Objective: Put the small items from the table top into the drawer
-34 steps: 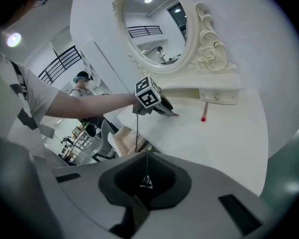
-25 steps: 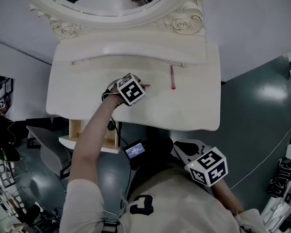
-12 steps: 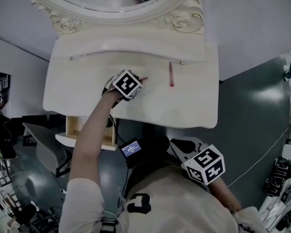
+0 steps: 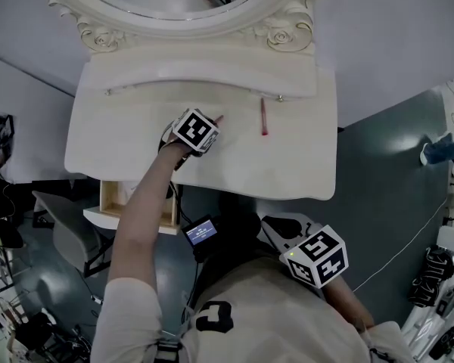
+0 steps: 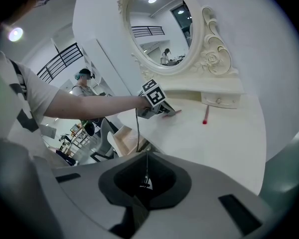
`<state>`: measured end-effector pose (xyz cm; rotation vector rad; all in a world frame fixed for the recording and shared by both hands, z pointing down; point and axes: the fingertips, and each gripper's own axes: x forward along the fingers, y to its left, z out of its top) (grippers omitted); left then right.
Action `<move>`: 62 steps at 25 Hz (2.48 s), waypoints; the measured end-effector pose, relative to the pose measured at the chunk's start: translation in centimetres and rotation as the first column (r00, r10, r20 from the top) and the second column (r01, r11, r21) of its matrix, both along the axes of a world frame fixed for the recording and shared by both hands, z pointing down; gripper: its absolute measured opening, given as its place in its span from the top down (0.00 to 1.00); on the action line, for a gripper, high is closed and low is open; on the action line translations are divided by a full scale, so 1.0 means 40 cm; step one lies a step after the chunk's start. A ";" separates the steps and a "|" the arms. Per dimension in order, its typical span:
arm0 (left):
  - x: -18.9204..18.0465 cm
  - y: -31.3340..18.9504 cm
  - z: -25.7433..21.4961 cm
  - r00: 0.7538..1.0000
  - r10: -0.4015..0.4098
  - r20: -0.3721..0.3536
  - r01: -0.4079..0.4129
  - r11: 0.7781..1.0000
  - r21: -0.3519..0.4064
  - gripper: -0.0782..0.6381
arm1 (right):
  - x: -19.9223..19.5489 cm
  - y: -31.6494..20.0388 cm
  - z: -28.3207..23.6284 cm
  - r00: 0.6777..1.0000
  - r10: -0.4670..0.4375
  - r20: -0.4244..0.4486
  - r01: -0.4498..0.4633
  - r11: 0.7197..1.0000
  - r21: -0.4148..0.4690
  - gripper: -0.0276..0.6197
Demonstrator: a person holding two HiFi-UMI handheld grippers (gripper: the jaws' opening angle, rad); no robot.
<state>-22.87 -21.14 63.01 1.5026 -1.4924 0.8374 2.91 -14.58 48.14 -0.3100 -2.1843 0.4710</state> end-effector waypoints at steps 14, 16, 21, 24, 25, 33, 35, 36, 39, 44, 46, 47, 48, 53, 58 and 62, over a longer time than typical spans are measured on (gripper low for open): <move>-0.006 -0.001 -0.002 0.997 -0.076 0.023 0.076 0.997 0.022 0.76 | 0.023 -0.012 -0.013 1.000 0.006 0.017 -0.006 1.000 0.011 0.91; -0.008 0.000 -0.001 0.996 -0.091 0.020 0.090 0.996 0.027 0.76 | 0.026 -0.011 -0.014 1.000 0.004 0.021 -0.004 1.000 0.013 0.91; -0.007 0.003 0.000 0.992 -0.123 0.023 0.122 0.992 0.034 0.76 | 0.038 -0.017 -0.025 1.000 0.011 0.026 -0.012 1.000 0.018 0.91; -0.005 0.002 -0.002 0.989 -0.148 0.012 0.147 0.988 0.039 0.76 | 0.049 -0.020 -0.031 0.999 0.016 0.028 -0.017 1.000 0.020 0.91; -0.004 0.002 -0.004 0.988 -0.153 0.007 0.153 0.987 0.044 0.76 | 0.052 -0.021 -0.032 0.999 0.017 0.028 -0.018 1.000 0.022 0.91; -0.006 0.004 -0.005 0.988 -0.152 0.032 0.150 0.988 0.044 0.76 | 0.060 -0.023 -0.034 0.999 0.025 0.031 -0.026 0.999 0.024 0.91; -0.001 0.013 -0.005 0.989 -0.143 0.037 0.142 0.989 0.030 0.76 | 0.062 -0.023 -0.034 0.999 0.024 0.031 -0.025 0.999 0.023 0.91; 0.000 0.019 -0.005 0.990 -0.138 0.042 0.137 0.990 0.023 0.76 | 0.062 -0.023 -0.034 0.999 0.022 0.032 -0.022 0.999 0.023 0.91; 0.000 0.043 -0.008 0.990 -0.121 0.070 0.121 0.993 0.006 0.76 | 0.061 -0.020 -0.033 0.999 0.012 0.036 -0.013 1.000 0.020 0.91; 0.001 0.065 -0.037 0.989 -0.113 0.098 0.110 0.993 0.036 0.76 | 0.056 -0.008 -0.034 0.999 -0.009 0.043 0.008 1.000 0.016 0.91; 0.004 0.070 -0.054 0.989 -0.107 0.101 0.104 0.994 0.043 0.76 | 0.052 -0.001 -0.036 0.999 -0.020 0.047 0.019 1.000 0.017 0.91; 0.007 0.074 -0.062 0.989 -0.109 0.099 0.105 0.994 0.044 0.76 | 0.050 0.003 -0.037 0.998 -0.026 0.050 0.025 1.000 0.017 0.91; 0.010 0.080 -0.069 0.989 -0.112 0.096 0.108 0.993 0.046 0.76 | 0.048 0.007 -0.038 0.998 -0.033 0.054 0.032 0.999 0.017 0.91; 0.033 0.085 -0.102 0.990 -0.083 0.115 0.076 0.995 0.062 0.76 | 0.049 0.016 -0.044 0.996 -0.052 0.066 0.051 0.999 0.017 0.91; 0.060 0.097 -0.128 0.988 -0.046 0.150 0.037 0.997 0.066 0.76 | 0.056 0.019 -0.052 0.995 -0.058 0.080 0.057 0.998 0.018 0.91; 0.090 0.098 -0.153 0.988 -0.046 0.150 0.034 0.996 0.079 0.76 | 0.070 0.014 -0.061 0.994 -0.064 0.090 0.063 0.998 0.020 0.91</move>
